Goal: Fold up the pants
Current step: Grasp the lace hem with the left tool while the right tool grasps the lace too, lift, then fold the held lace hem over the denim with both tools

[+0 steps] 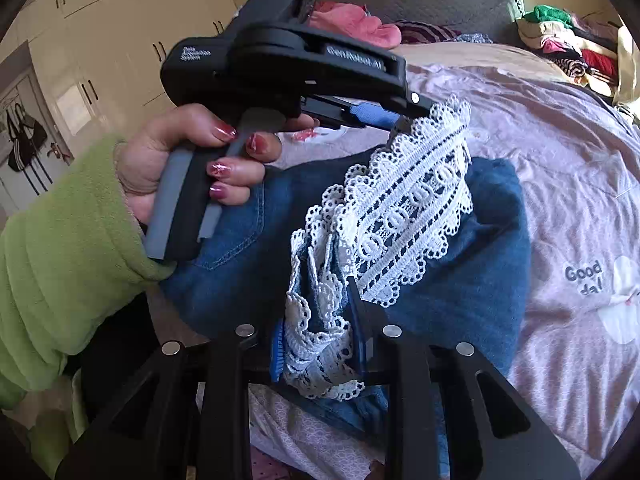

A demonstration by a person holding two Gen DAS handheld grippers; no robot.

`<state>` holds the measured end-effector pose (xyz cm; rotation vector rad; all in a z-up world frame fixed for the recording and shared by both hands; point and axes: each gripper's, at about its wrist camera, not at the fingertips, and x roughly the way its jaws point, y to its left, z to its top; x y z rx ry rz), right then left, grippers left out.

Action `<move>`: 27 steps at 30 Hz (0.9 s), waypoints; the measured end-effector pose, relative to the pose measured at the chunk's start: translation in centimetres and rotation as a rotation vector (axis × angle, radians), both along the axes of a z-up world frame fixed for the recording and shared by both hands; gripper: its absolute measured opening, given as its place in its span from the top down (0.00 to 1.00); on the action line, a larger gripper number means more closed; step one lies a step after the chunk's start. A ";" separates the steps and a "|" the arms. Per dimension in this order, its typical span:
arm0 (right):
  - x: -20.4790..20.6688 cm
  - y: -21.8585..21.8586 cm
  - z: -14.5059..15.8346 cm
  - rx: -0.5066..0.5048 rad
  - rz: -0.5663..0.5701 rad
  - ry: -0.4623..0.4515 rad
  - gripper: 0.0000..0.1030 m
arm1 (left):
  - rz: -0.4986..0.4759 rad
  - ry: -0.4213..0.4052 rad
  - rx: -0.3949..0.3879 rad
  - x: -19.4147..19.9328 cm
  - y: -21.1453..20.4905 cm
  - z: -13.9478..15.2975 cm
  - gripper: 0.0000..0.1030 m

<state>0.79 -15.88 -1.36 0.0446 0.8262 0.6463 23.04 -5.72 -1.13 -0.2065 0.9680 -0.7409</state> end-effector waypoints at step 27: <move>7.0 -11.4 0.9 0.125 -0.232 0.067 0.39 | 0.102 0.236 -0.307 -2.4 3.6 -2.7 0.21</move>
